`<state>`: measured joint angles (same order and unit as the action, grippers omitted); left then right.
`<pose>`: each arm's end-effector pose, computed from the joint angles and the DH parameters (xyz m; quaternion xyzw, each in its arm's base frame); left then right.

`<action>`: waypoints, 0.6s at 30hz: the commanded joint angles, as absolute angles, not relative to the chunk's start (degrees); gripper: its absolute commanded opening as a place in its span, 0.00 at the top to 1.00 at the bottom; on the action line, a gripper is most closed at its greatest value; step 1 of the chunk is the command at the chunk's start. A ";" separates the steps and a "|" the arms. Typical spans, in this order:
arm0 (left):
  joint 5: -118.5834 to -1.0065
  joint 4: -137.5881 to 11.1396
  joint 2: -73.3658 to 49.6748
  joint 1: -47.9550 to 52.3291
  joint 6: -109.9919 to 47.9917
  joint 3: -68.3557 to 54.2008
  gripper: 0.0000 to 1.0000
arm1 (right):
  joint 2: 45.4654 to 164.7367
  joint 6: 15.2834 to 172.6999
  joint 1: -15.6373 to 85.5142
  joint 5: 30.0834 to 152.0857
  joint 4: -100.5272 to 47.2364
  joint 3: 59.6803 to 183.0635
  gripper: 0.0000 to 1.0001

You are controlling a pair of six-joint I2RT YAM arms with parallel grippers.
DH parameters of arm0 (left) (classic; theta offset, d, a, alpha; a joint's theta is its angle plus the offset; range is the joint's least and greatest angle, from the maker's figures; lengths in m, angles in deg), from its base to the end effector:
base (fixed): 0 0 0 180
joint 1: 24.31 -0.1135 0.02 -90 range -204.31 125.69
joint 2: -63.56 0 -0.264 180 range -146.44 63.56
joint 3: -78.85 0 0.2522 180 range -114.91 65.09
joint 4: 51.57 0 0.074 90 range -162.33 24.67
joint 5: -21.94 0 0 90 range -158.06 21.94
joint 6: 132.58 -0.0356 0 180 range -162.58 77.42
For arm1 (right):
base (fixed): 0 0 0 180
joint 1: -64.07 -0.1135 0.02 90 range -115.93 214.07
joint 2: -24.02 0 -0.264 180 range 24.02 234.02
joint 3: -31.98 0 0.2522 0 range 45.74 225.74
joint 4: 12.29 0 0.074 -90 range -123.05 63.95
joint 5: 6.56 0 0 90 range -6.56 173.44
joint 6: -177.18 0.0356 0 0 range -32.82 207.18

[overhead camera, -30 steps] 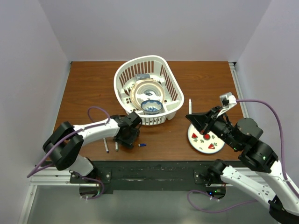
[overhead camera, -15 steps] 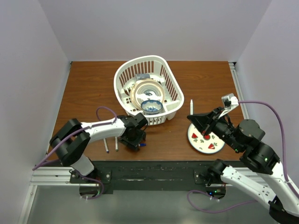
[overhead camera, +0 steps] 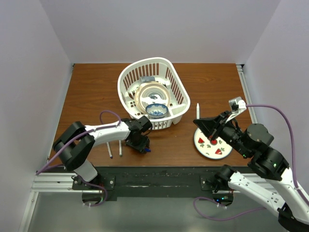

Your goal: Insert the pens into the pen caps

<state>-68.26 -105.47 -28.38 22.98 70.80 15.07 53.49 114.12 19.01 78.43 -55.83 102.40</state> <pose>0.1808 -0.1957 0.1498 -0.5441 0.8362 -0.0680 0.0133 0.0658 0.0615 0.4037 -0.0839 0.7180 0.3802 0.5770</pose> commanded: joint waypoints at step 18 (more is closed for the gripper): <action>-80.77 -115.33 -14.06 28.15 68.43 15.08 1.00 | 55.48 115.83 18.80 83.27 -53.65 100.06 1.00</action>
